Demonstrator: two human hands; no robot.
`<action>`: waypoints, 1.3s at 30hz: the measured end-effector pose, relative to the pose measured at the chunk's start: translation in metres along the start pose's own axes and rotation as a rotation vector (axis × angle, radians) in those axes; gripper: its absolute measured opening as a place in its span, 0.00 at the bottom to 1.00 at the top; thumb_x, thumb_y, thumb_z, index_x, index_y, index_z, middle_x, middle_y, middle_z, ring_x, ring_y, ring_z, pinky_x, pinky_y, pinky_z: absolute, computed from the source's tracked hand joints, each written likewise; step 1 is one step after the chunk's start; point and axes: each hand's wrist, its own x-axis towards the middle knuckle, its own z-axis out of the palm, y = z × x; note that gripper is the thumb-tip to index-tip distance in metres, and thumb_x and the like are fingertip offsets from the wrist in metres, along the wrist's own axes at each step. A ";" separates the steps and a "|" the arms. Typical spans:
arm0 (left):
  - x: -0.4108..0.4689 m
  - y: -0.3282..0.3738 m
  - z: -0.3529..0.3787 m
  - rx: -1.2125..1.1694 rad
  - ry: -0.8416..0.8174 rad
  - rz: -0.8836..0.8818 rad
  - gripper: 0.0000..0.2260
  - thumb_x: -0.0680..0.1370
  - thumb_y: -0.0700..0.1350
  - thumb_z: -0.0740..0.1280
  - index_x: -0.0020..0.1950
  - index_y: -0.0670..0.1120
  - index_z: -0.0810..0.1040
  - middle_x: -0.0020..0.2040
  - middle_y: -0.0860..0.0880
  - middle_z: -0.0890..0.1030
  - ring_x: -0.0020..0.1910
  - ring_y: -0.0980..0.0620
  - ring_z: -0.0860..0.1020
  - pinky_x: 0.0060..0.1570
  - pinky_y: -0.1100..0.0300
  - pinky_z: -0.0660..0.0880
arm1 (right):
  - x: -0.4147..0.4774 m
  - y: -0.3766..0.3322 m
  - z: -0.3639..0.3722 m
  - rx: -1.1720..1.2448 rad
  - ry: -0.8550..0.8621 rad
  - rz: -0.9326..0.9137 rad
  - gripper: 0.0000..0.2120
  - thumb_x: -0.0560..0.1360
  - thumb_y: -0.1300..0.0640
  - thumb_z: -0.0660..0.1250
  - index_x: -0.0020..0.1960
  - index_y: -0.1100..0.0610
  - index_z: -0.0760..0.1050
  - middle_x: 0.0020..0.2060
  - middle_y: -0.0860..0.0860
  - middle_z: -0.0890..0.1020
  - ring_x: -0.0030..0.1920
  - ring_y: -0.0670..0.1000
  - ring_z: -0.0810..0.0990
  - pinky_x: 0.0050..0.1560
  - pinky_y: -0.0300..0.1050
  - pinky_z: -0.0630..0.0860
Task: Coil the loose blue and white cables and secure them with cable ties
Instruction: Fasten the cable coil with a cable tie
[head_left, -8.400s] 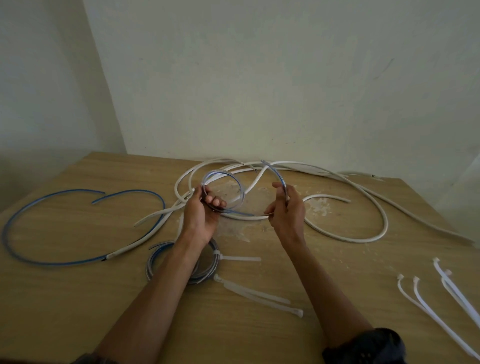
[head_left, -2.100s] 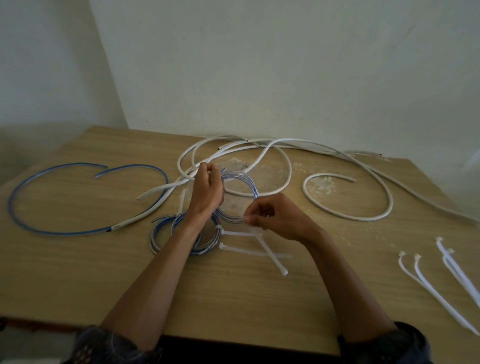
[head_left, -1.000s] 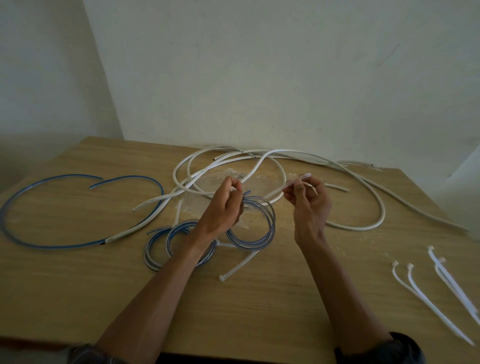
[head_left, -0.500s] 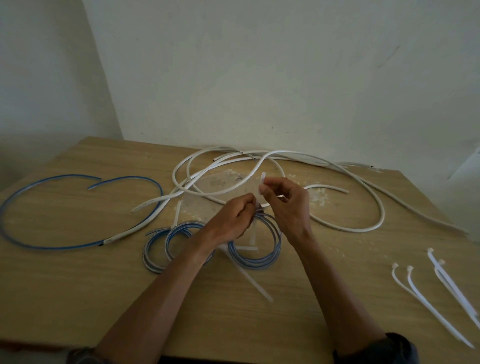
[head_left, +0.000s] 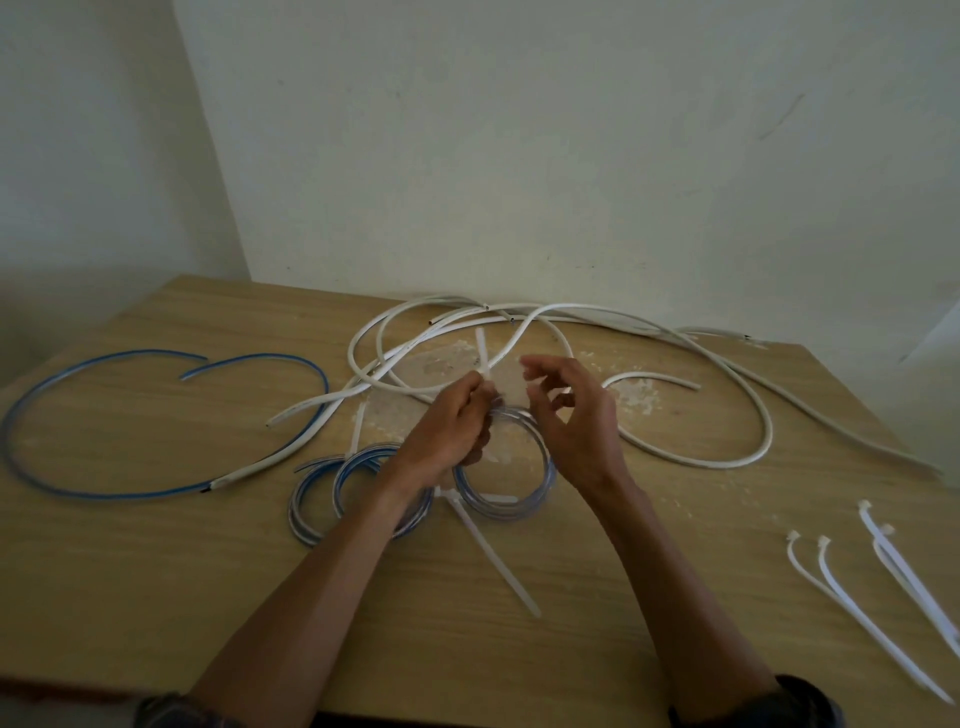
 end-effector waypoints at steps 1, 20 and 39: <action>0.001 -0.001 -0.005 -0.052 0.030 -0.029 0.11 0.87 0.47 0.55 0.48 0.45 0.70 0.29 0.53 0.63 0.24 0.56 0.59 0.23 0.62 0.58 | -0.002 0.001 -0.002 -0.054 -0.079 -0.063 0.16 0.77 0.67 0.69 0.59 0.51 0.80 0.53 0.46 0.82 0.49 0.44 0.81 0.46 0.37 0.78; 0.002 -0.002 -0.005 -0.191 0.008 -0.115 0.10 0.86 0.44 0.56 0.46 0.45 0.70 0.30 0.50 0.64 0.23 0.56 0.60 0.23 0.64 0.58 | -0.009 0.006 0.006 -0.285 -0.201 -0.307 0.08 0.75 0.53 0.73 0.53 0.51 0.83 0.56 0.48 0.80 0.56 0.51 0.76 0.55 0.47 0.75; 0.000 -0.006 0.015 0.438 0.166 0.508 0.10 0.86 0.47 0.58 0.57 0.45 0.77 0.43 0.50 0.84 0.40 0.57 0.84 0.39 0.59 0.81 | -0.010 -0.013 0.000 0.433 0.038 0.263 0.07 0.80 0.59 0.68 0.52 0.59 0.84 0.41 0.54 0.87 0.44 0.55 0.88 0.51 0.56 0.84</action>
